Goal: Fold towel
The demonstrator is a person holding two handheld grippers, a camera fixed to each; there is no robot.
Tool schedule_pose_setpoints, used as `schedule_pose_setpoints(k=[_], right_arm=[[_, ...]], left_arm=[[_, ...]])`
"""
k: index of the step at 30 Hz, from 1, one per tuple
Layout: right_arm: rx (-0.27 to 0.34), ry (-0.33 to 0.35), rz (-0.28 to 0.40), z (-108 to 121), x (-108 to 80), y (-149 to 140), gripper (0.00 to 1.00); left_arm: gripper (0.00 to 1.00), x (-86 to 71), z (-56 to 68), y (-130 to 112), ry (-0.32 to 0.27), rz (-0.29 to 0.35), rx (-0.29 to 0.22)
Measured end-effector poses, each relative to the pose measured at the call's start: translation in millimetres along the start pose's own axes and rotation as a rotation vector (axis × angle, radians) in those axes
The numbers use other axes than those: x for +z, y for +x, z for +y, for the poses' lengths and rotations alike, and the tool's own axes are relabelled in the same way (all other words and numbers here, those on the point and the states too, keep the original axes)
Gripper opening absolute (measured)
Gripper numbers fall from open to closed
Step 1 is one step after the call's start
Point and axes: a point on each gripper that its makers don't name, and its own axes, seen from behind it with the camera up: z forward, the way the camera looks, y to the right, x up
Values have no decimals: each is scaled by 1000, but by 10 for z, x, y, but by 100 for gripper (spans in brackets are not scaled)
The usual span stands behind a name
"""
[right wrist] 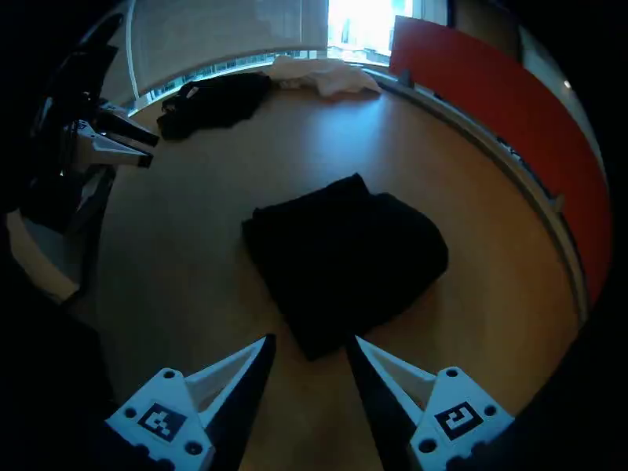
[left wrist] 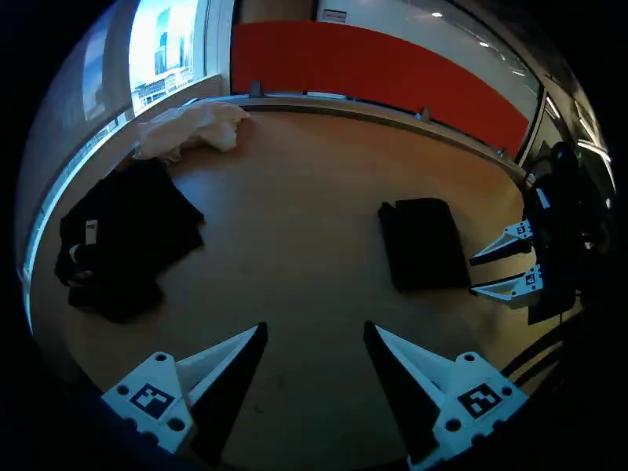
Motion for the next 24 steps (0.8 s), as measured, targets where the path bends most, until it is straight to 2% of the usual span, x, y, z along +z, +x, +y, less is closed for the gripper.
schedule_pose_setpoints(k=[6,12,18,24], right_arm=[[17,-6,-10,6,44,-65,62],[47,-10,-19,13,111,-115,42],[82,-20,-16,38,141,-134,32],[97,-26,-9,39,135,-136,15]], left_arm=[[90,5,7,1,0,-1,0],[90,1,8,-1,1,0,-3],[90,4,2,-4,4,0,-5],[90,6,-5,0,6,0,-3]])
